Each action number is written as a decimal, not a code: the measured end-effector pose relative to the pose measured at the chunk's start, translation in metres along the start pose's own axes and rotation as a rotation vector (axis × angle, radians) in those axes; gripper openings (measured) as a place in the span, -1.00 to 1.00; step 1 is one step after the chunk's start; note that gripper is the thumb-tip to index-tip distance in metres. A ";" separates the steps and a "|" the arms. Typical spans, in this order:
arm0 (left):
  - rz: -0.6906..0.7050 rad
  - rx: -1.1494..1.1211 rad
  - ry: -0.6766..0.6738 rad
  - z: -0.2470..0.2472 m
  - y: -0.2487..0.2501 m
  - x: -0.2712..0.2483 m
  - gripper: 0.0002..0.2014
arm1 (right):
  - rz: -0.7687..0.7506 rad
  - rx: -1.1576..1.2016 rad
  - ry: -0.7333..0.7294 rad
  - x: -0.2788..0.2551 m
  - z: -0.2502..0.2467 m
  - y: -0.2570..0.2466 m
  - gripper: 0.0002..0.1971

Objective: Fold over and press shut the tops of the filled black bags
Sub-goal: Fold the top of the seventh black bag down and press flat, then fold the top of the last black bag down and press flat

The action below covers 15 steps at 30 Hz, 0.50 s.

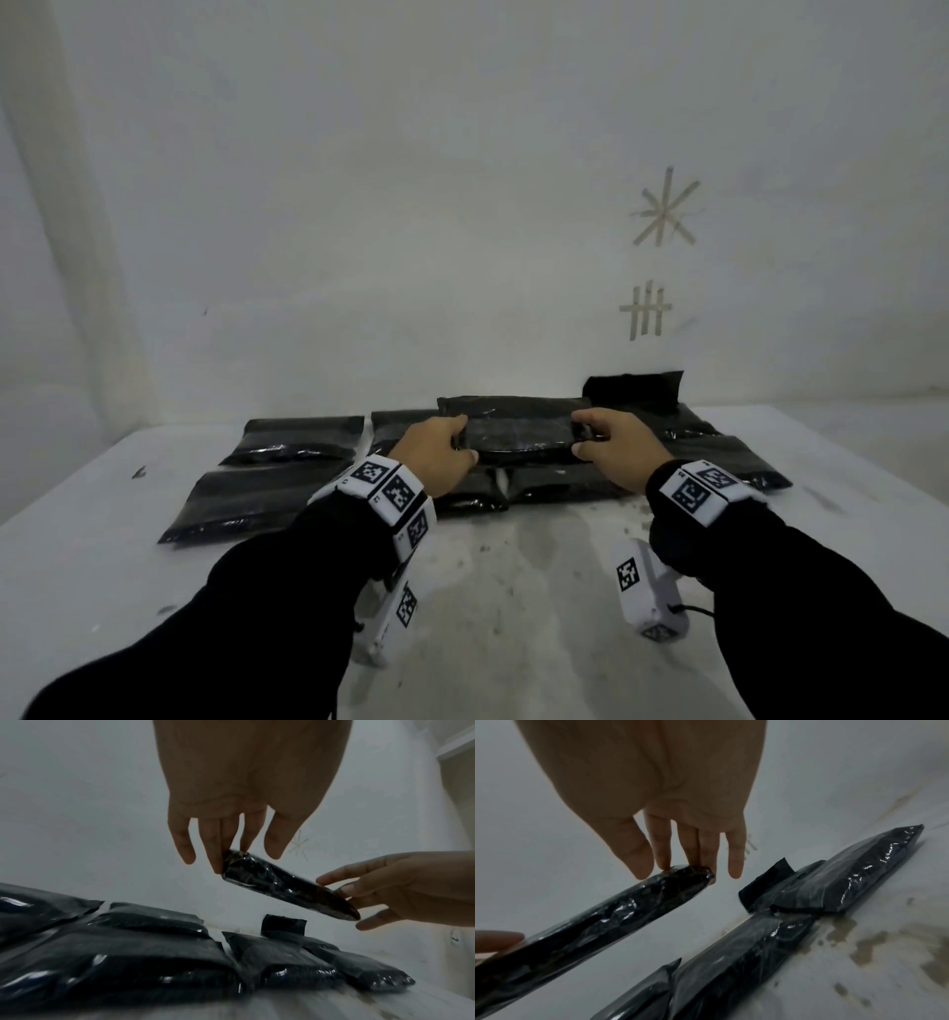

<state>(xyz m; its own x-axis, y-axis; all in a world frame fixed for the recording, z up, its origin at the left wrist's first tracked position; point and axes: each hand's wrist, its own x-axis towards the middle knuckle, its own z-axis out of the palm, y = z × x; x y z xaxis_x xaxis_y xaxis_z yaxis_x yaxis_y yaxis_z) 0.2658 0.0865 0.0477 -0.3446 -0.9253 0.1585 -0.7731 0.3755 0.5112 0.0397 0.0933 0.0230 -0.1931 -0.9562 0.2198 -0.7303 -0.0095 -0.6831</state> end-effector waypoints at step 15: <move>-0.141 0.086 -0.233 0.048 0.016 0.201 -0.64 | 0.187 -0.126 -0.235 0.170 -0.008 0.039 -0.64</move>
<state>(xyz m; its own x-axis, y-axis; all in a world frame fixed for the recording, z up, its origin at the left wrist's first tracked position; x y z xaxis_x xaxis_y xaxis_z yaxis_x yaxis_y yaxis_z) 0.1586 -0.0913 0.0474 -0.3353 -0.9354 -0.1125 -0.8611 0.2559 0.4395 -0.0268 -0.0671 0.0394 -0.1856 -0.9795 -0.0787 -0.7749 0.1951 -0.6012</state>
